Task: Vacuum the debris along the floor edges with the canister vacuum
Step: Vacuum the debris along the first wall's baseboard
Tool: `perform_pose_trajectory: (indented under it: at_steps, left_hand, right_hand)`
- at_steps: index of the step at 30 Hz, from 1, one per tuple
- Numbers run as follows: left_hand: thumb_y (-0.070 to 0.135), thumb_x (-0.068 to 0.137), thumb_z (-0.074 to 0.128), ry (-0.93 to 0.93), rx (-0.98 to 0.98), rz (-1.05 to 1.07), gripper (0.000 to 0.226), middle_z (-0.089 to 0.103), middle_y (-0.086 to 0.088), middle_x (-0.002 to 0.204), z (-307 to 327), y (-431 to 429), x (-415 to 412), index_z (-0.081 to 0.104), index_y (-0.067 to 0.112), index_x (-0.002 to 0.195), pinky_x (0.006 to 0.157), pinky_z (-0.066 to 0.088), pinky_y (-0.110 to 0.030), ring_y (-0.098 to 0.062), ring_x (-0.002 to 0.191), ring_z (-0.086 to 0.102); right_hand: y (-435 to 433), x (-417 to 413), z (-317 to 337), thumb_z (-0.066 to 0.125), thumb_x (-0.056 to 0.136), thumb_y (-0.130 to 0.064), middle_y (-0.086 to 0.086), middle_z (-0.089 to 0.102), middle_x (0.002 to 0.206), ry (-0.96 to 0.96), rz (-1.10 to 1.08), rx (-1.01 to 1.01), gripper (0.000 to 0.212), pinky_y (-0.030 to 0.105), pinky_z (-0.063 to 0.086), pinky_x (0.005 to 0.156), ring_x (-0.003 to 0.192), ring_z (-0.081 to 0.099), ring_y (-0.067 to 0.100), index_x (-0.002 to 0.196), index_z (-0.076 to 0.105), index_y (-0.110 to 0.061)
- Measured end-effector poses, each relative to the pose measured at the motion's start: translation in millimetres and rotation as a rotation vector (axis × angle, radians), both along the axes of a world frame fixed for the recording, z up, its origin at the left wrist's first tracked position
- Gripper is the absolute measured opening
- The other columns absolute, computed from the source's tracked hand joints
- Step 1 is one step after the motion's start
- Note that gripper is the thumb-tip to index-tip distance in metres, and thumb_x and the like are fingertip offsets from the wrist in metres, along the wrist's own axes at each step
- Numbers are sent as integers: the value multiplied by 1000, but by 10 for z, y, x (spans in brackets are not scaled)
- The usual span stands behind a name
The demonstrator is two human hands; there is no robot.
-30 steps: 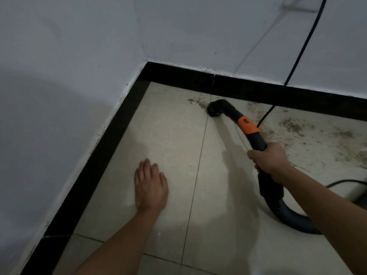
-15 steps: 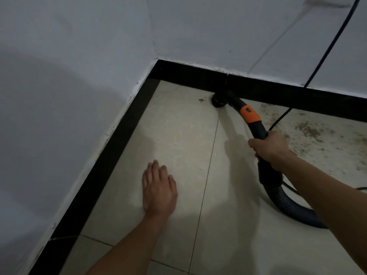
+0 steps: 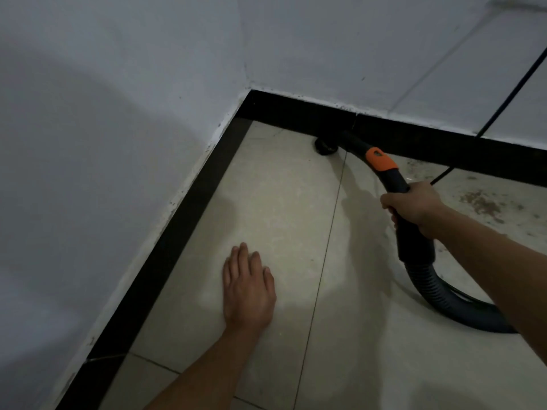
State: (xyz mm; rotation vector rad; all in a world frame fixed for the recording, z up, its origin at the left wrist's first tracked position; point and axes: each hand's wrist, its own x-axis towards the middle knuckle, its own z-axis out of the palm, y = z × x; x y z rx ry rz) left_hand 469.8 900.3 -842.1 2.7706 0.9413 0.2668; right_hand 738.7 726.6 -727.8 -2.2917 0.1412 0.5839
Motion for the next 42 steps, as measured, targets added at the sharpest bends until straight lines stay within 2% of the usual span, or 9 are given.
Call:
perform_pose_trajectory:
  at_steps: [7, 12, 15, 18, 25, 28, 32, 37, 42]
  left_hand:
    - [27, 94, 37, 5, -17, 9, 45, 48, -22, 141, 28, -19, -3, 59, 1, 123, 112, 32, -47, -35, 134, 42]
    - [25, 93, 41, 2, -14, 12, 43, 48, -22, 141, 28, -23, 11, 60, 1, 123, 112, 31, -47, -35, 134, 42]
    - [28, 95, 34, -2, -14, 10, 46, 48, -21, 141, 39, -39, 4, 60, 2, 123, 113, 31, -47, -35, 134, 41]
    - [29, 95, 31, -15, -17, 11, 49, 48, -21, 141, 42, -37, 8, 60, 2, 123, 113, 31, -47, -34, 134, 42]
    - [28, 96, 33, -35, -11, 12, 46, 49, -20, 141, 10, -51, 10, 61, 3, 122, 111, 34, -49, -34, 133, 43]
    - [31, 96, 31, 10, -15, 17, 47, 47, -18, 143, 10, -38, 18, 60, 6, 125, 113, 32, -48, -31, 136, 41]
    - [32, 97, 30, 51, -7, 9, 49, 47, -17, 144, 18, 3, 18, 60, 7, 126, 114, 30, -46, -30, 136, 40]
    - [30, 96, 32, 37, -28, 0, 46, 49, -18, 142, 38, 12, 4, 61, 6, 124, 113, 32, -47, -31, 134, 42]
    - [27, 96, 32, -19, -35, -1, 46, 51, -21, 139, 41, 23, -17, 62, 3, 121, 111, 34, -48, -34, 131, 45]
  right_hand:
    - [-56, -195, 41, 71, 77, -6, 10, 61, 59, 22, 33, 43, 14, 31, 52, 50, 45, 56, 20, 85, 62, -1]
    - [-21, -286, -32, 73, 76, -9, 6, 62, 50, -13, 195, -5, 13, 26, 49, 41, 38, 57, 16, 80, 63, -2]
    - [-34, -244, -95, 73, 77, -11, 11, 65, 61, -89, 135, -40, 15, 29, 51, 46, 44, 59, 20, 85, 62, -4]
    - [112, -244, -164, 74, 76, -15, 8, 66, 62, -115, 228, -79, 17, 25, 47, 42, 42, 61, 15, 85, 61, -10]
    - [833, -18, -178, 73, 76, -26, 11, 68, 77, -234, 255, -137, 27, 44, 60, 69, 66, 68, 28, 95, 59, -12]
    - [1227, 9, -199, 72, 75, -28, 10, 67, 80, -225, 308, -111, 30, 44, 60, 69, 68, 68, 28, 98, 57, -14]
    - [1535, -5, -158, 72, 77, -20, 13, 68, 83, -106, 292, 20, 33, 44, 61, 69, 65, 67, 26, 104, 58, -7]
    - [1286, -300, -123, 73, 77, -19, 13, 68, 80, -77, 389, -17, 28, 38, 60, 60, 57, 67, 24, 99, 59, -8]
    - [699, -595, -155, 72, 77, -26, 6, 66, 74, -217, 503, -178, 22, 40, 60, 61, 61, 67, 24, 91, 57, -17]
